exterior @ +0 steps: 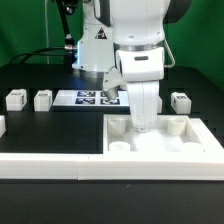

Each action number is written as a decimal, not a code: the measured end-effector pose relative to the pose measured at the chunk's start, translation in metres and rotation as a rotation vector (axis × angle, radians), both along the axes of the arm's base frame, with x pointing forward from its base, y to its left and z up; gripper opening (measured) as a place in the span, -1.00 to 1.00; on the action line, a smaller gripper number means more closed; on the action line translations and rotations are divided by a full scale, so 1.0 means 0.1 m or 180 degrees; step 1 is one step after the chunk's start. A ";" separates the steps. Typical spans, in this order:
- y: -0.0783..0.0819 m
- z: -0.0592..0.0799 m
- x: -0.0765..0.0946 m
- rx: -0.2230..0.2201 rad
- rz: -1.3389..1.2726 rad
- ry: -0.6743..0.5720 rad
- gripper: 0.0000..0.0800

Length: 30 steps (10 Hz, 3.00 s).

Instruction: Assemble square table

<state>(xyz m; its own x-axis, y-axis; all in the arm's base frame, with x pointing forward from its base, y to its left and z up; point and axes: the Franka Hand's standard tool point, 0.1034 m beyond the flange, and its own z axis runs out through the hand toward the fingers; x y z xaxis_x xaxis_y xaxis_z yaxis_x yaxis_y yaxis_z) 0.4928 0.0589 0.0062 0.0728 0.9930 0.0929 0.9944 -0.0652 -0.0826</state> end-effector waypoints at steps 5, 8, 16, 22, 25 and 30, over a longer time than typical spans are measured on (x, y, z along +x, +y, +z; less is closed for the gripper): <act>0.00 0.01 0.02 0.0002 -0.0001 -0.0020 0.59; 0.00 0.01 0.02 0.0002 -0.0001 -0.0020 0.62; 0.53 0.59 -0.14 -0.0225 -0.1836 -0.0036 0.62; 0.84 0.63 -0.20 -0.0258 -0.3401 0.0144 0.62; 1.19 0.59 -0.53 -0.0404 -0.4121 0.0297 0.62; 1.17 0.58 -0.66 -0.0945 -0.3998 0.0666 0.62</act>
Offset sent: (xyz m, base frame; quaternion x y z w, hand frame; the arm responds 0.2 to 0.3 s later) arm 0.0000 0.0000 0.0000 0.0000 0.0000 0.0000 1.0000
